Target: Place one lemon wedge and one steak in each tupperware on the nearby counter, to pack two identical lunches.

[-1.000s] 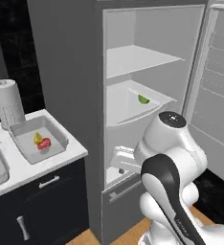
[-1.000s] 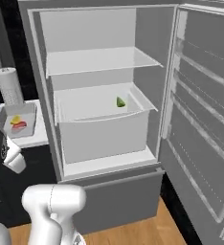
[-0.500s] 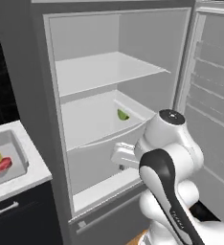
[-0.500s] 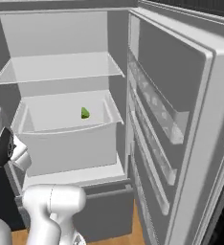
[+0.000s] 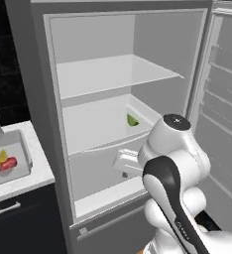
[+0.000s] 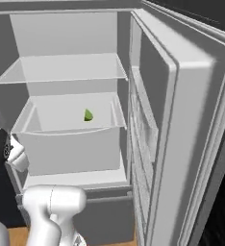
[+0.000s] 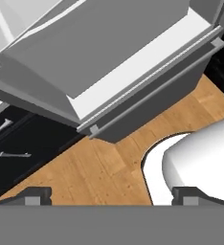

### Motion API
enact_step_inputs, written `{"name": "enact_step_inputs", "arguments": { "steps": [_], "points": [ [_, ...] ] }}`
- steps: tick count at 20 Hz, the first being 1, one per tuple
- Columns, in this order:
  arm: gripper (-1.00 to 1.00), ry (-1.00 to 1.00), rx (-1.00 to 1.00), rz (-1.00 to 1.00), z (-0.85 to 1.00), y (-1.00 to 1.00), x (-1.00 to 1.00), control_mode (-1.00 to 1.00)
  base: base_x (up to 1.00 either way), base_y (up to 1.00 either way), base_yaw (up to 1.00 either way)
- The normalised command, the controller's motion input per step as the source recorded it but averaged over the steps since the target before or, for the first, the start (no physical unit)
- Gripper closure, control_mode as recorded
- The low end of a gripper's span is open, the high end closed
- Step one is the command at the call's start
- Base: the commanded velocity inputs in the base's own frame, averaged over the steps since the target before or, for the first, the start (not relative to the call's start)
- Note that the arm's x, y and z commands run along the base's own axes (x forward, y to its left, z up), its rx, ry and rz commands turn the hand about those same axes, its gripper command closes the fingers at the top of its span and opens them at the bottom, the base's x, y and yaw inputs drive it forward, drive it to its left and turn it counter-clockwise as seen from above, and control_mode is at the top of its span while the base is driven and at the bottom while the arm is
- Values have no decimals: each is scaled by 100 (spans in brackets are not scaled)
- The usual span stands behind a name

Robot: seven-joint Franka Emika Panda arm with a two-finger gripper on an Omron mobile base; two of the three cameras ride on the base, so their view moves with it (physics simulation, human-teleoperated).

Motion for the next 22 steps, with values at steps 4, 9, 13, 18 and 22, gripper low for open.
{"name": "enact_step_inputs", "arguments": {
  "steps": [4, 9, 13, 18, 22],
  "points": [
    [-100, 0, 0, 0, 0, 0, 0, 100, 15, -70, 3],
    [-100, 0, 0, -2, 5, -21, 40, -100, 39, -26, 0],
    [-100, 0, 0, -3, 45, -33, 100, -100, 0, 0, 0],
    [-100, -10, -25, 6, 87, -7, 62, -100, 0, 0, 0],
    [-100, -17, -42, 25, 29, 0, 11, -100, 0, 0, 0]
  ]
}}
